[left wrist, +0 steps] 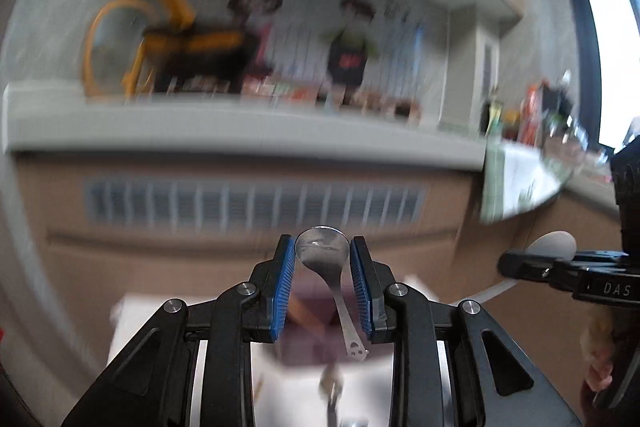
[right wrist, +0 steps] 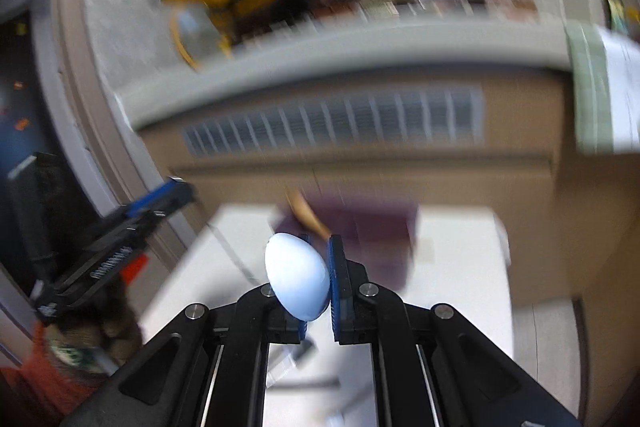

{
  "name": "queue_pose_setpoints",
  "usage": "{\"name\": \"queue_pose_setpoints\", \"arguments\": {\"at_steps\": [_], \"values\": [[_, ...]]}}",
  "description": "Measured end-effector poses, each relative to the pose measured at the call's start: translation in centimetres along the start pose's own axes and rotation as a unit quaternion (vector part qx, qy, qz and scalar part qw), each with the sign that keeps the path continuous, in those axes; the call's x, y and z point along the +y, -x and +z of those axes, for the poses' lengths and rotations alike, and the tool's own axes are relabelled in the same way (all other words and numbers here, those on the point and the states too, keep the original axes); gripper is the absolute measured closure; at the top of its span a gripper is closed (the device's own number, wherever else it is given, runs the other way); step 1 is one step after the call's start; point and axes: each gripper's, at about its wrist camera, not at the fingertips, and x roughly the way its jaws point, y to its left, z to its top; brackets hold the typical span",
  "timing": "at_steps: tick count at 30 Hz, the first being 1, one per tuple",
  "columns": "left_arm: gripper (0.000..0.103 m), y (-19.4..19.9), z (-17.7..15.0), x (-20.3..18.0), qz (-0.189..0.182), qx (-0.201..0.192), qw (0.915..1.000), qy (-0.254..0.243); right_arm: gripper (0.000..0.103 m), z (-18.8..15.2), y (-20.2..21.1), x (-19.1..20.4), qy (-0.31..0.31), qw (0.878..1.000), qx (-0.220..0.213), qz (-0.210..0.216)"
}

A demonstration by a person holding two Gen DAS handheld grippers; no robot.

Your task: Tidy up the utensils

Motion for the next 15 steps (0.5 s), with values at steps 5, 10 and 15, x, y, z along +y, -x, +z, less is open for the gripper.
{"name": "queue_pose_setpoints", "arguments": {"at_steps": [5,10,15], "values": [[0.074,-6.5,2.7,1.7,-0.003,0.014,0.9998,0.013,0.095,5.9,-3.9,0.6,0.023,0.999,0.018,-0.037],[0.074,-11.8,-0.7,3.7,-0.002,0.077,0.9966,0.03,0.095,4.5,-12.0,-1.8,-0.002,0.992,0.106,-0.068],[0.071,-14.2,-4.0,5.4,-0.045,0.135,0.9881,0.059,0.094,2.4,-17.7,-4.5,-0.047,0.978,0.196,-0.057]]}}
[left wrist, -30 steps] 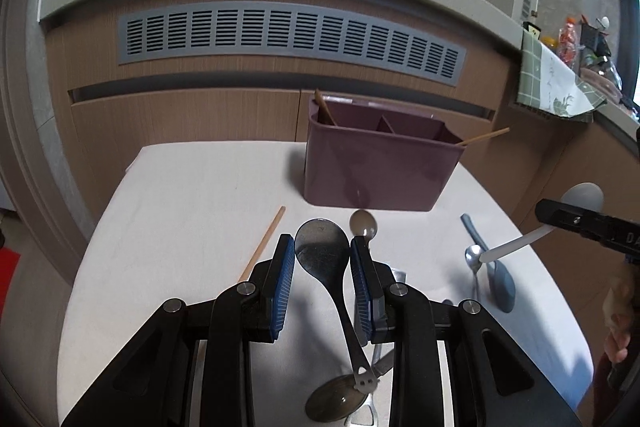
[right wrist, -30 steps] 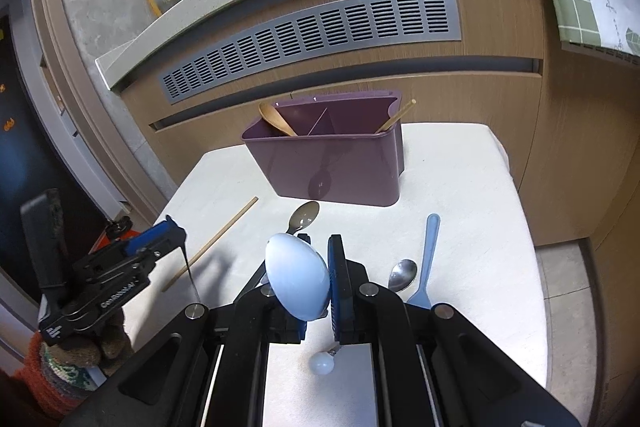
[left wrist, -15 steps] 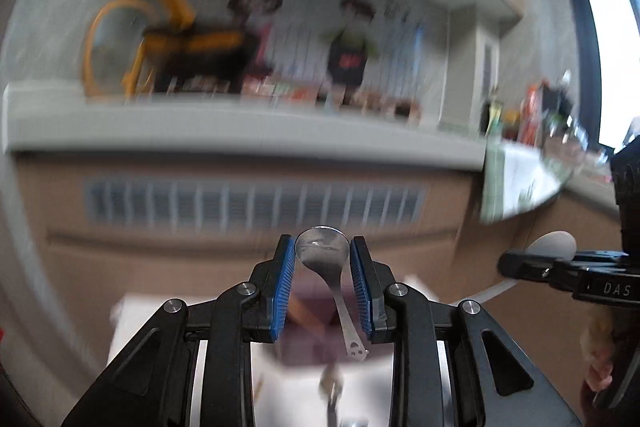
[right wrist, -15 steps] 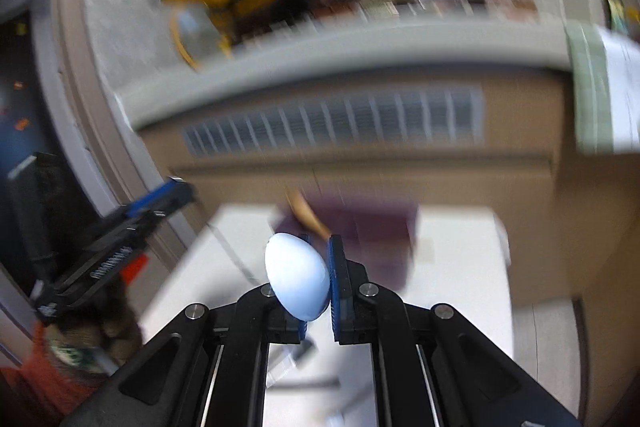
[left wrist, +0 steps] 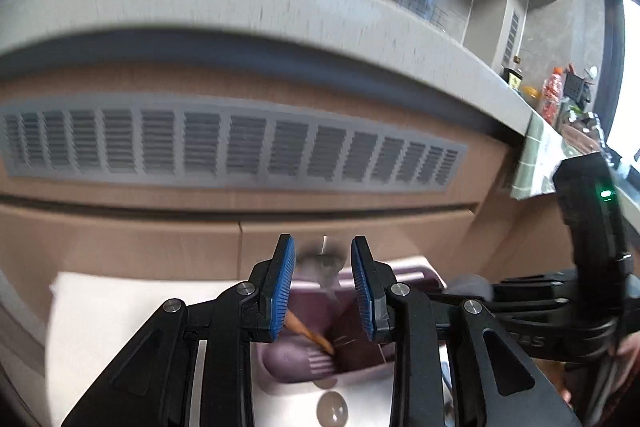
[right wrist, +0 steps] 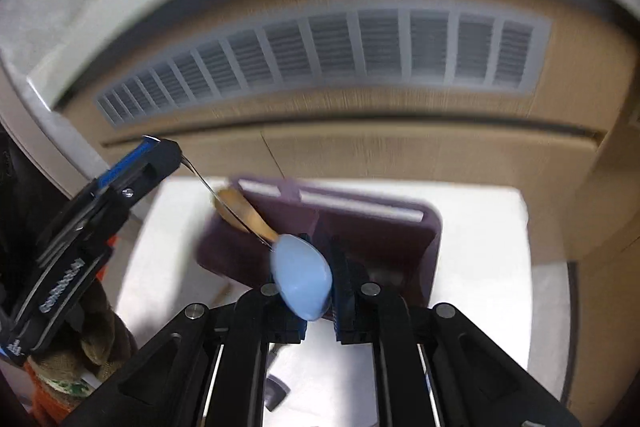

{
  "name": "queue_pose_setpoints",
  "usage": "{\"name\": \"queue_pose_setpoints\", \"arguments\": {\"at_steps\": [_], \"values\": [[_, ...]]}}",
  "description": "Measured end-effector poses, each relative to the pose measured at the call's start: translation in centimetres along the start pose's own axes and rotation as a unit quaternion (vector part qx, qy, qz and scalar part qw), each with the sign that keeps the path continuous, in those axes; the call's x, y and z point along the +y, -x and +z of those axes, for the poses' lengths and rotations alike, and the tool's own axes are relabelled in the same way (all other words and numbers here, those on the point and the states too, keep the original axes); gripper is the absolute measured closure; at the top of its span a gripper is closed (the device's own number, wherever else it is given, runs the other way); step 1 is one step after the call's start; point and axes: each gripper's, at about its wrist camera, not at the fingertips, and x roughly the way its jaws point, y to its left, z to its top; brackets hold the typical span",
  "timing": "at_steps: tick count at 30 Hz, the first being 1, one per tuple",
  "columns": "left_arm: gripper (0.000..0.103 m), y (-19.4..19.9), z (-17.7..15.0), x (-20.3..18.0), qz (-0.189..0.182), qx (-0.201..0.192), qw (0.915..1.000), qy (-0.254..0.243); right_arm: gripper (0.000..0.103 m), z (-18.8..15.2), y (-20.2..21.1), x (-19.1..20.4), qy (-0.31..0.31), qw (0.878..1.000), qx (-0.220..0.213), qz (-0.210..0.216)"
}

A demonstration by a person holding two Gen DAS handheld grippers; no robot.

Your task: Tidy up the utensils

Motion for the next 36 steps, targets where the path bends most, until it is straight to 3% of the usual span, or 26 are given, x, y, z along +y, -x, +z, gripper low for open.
{"name": "queue_pose_setpoints", "arguments": {"at_steps": [4,9,13,18,22,25,27,30,33,36], "values": [[0.054,0.6,-0.7,0.6,-0.021,-0.004,0.9996,0.018,0.092,-0.4,-0.8,0.6,0.031,0.998,-0.001,-0.054],[0.054,3.7,-0.4,1.4,-0.025,-0.036,0.998,0.045,0.092,0.3,1.2,1.6,0.039,0.998,-0.035,-0.033],[0.053,5.3,-0.9,1.2,-0.015,-0.039,0.9981,0.045,0.087,0.4,2.7,2.6,0.057,0.995,-0.061,-0.061],[0.053,6.8,-3.3,1.4,0.0,-0.016,0.9995,0.027,0.085,-0.1,4.5,2.3,0.033,0.992,-0.095,-0.073],[0.053,8.3,-6.9,3.2,0.036,0.013,0.9992,0.008,0.084,-3.3,8.8,1.6,0.03,0.981,-0.175,-0.083],[0.052,8.4,-10.3,5.6,0.058,0.056,0.9964,0.028,0.075,-6.8,10.4,2.3,0.061,0.974,-0.199,-0.094],[0.052,7.8,-13.1,7.2,0.072,0.102,0.9909,0.051,0.071,-9.0,9.4,3.0,0.08,0.976,-0.182,-0.093],[0.052,7.7,-16.6,8.1,0.08,0.146,0.9845,0.054,0.071,-12.2,6.4,3.7,0.099,0.986,-0.118,-0.064],[0.052,8.5,-18.7,8.3,0.083,0.161,0.9818,0.057,0.071,-14.9,2.4,3.7,0.075,0.996,-0.046,-0.018],[0.052,10.1,-19.4,8.6,0.088,0.153,0.9818,0.071,0.072,-16.1,-0.5,4.8,0.065,0.998,0.004,0.024]]}}
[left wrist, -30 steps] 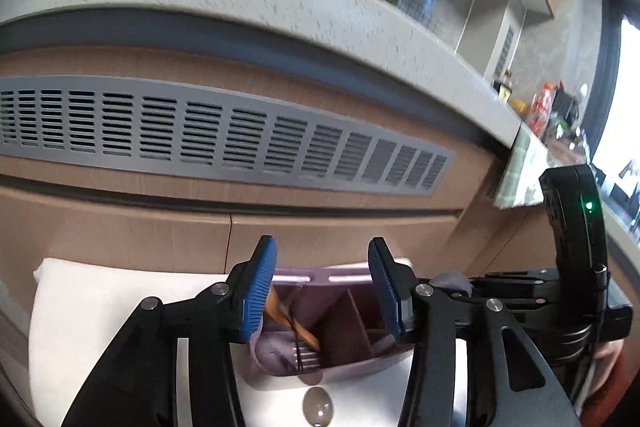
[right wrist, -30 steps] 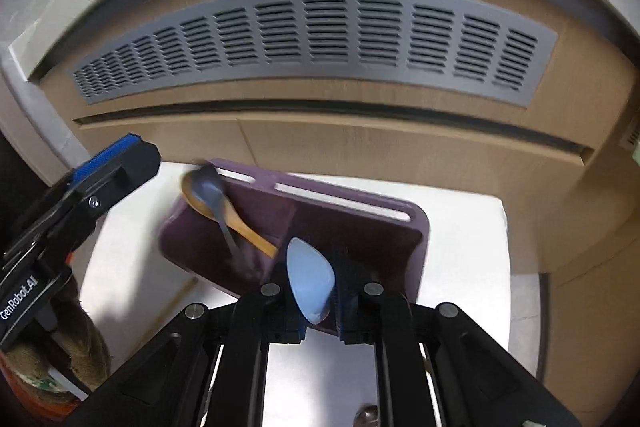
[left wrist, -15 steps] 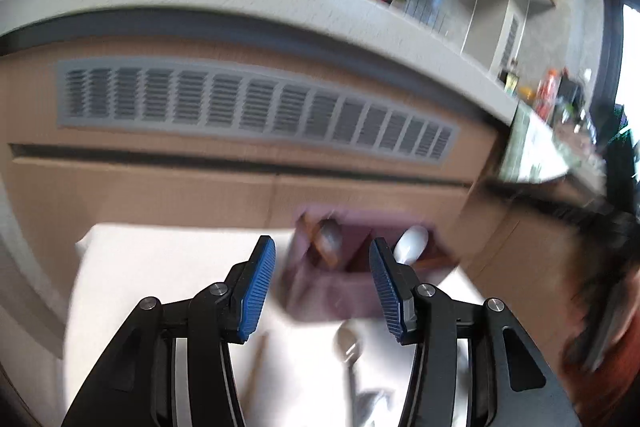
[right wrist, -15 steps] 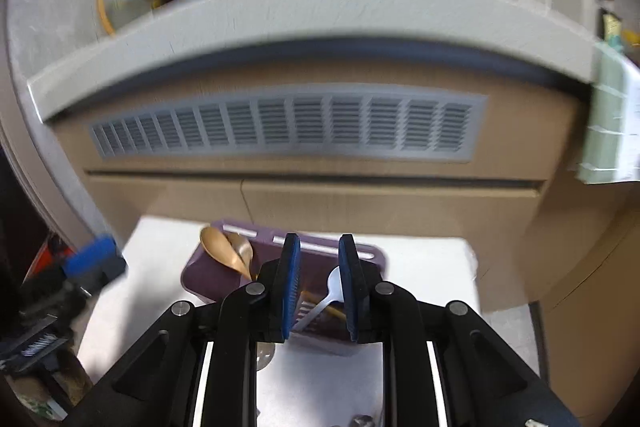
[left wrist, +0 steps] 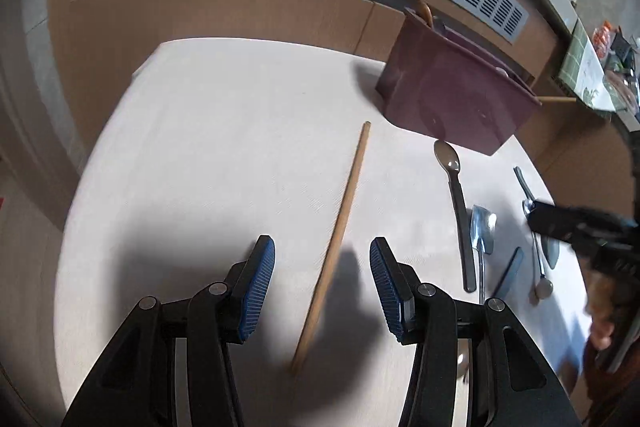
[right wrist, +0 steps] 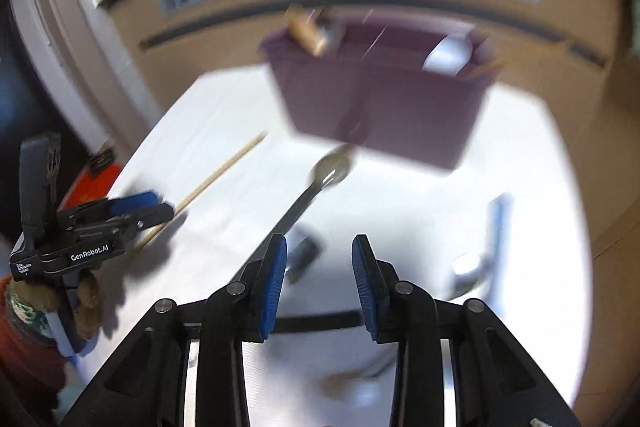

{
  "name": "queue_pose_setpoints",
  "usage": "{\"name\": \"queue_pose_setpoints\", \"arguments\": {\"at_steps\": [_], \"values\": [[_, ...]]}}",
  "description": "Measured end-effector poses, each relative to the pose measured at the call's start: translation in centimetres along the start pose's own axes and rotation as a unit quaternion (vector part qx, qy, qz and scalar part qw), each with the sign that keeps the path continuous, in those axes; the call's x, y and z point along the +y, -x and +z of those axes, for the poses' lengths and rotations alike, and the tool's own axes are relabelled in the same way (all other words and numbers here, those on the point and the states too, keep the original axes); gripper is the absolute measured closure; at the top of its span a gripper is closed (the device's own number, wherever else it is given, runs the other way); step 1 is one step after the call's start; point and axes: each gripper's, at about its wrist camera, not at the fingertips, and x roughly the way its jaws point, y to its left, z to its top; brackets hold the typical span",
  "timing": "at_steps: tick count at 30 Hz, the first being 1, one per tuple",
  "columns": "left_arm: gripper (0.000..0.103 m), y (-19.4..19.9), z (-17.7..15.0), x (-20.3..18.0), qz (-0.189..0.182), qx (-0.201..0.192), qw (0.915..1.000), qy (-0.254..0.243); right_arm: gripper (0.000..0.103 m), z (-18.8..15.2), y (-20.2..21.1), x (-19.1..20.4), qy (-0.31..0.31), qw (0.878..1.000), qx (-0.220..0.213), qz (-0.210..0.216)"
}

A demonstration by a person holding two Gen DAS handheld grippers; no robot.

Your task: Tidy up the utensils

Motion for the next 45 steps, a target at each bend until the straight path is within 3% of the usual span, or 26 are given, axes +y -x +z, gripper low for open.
{"name": "queue_pose_setpoints", "arguments": {"at_steps": [3,6,10,12,16,19,20,21,25,30,36,41,45], "values": [[0.052,2.0,0.1,0.9,0.011,-0.033,0.9993,0.018,0.071,0.3,-1.6,2.3,0.014,1.0,0.012,0.014],[0.052,4.0,0.8,3.2,0.041,-0.071,0.9943,0.068,0.071,1.2,-3.4,5.1,0.042,0.998,0.032,0.042],[0.053,5.7,1.1,6.3,0.047,-0.095,0.9869,0.122,0.071,3.5,-7.0,8.5,0.017,0.996,0.047,0.074],[0.053,6.2,1.0,7.2,0.049,-0.097,0.9852,0.133,0.071,4.3,-9.2,9.4,-0.007,0.996,0.056,0.065],[0.052,6.8,0.3,8.5,0.043,-0.094,0.9846,0.141,0.071,5.8,-12.2,10.6,-0.036,0.997,0.063,0.003],[0.052,6.6,0.1,8.9,0.04,-0.091,0.9843,0.146,0.073,6.0,-12.7,11.9,-0.006,0.998,0.061,-0.027],[0.053,6.5,0.1,8.9,0.038,-0.09,0.9841,0.148,0.083,5.8,-12.8,12.6,0.019,0.997,0.058,-0.044],[0.053,6.4,0.1,8.9,0.036,-0.089,0.9839,0.15,0.086,5.5,-12.7,13.1,0.044,0.996,0.052,-0.059],[0.053,6.0,0.1,8.0,0.029,-0.084,0.9852,0.146,0.095,4.3,-11.4,12.3,0.063,0.996,0.056,-0.028],[0.053,5.5,0.3,5.6,0.024,-0.071,0.9896,0.123,0.099,2.9,-7.3,8.8,0.034,0.998,0.044,0.025],[0.053,3.7,0.6,1.4,0.004,-0.042,0.9958,0.082,0.099,1.0,-0.8,1.3,-0.041,0.999,-0.014,0.018],[0.052,1.0,0.2,-5.6,-0.042,0.004,0.9989,-0.022,0.099,-3.1,2.0,-4.3,-0.091,0.995,-0.035,-0.033],[0.052,-0.9,-0.7,-12.0,-0.094,0.022,0.9866,-0.131,0.099,-6.1,3.0,-7.1,-0.118,0.992,-0.031,-0.025]]}}
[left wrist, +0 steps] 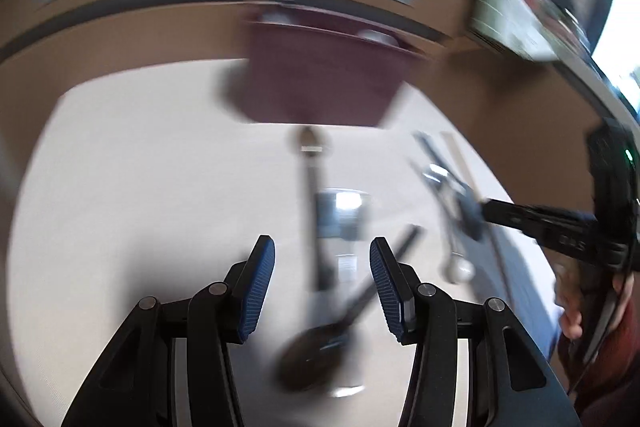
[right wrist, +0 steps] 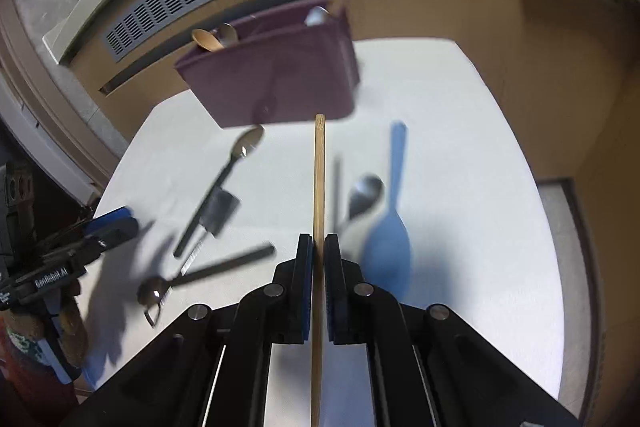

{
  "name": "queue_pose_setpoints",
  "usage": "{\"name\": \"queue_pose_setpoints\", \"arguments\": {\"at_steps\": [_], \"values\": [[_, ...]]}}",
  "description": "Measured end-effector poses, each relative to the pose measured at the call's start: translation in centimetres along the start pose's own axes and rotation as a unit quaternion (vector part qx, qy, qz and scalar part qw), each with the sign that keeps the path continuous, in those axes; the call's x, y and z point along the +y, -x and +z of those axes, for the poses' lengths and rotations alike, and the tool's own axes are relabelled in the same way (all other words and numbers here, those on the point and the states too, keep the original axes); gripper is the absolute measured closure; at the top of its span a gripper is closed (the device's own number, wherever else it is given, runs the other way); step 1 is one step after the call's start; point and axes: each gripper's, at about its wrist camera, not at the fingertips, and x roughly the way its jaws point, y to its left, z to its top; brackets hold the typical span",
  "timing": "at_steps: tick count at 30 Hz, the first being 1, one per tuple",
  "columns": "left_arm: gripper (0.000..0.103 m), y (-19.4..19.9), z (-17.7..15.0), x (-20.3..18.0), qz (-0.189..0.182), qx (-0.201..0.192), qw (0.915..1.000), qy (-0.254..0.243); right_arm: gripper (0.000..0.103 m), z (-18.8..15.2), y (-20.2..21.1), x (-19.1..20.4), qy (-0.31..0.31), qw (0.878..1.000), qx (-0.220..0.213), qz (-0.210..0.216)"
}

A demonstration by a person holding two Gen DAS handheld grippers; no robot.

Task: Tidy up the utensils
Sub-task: 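Move the open left tool toward the metal spatula while the right tool holds the chopstick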

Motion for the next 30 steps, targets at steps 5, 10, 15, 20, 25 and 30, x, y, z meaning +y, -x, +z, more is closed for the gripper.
{"name": "queue_pose_setpoints", "arguments": {"at_steps": [5,10,15,20,25,30], "values": [[0.053,-3.3,0.8,-2.7,0.022,0.032,0.9981,-0.049,0.098,-2.4,0.1,-2.2,-0.012,1.0,0.002,0.011],[0.053,-4.6,1.8,-2.5,0.04,0.038,0.9977,-0.039,0.098,-3.9,0.1,-3.2,-0.015,1.0,0.002,0.023],[0.052,-5.1,1.7,-2.7,0.002,0.066,0.9969,-0.043,0.098,-4.1,0.1,-3.0,0.0,1.0,-0.001,0.012],[0.052,-5.1,1.6,-2.9,0.0,0.062,0.9972,-0.042,0.097,-4.2,0.0,-3.1,0.001,1.0,0.002,0.01],[0.053,-4.9,2.0,-2.3,0.018,0.05,0.9979,-0.038,0.096,-4.1,-0.5,-2.6,0.024,1.0,0.014,0.002],[0.053,-5.1,2.2,-2.1,0.02,0.05,0.9978,-0.039,0.096,-3.4,-1.3,-1.3,0.061,0.998,0.014,-0.031]]}}
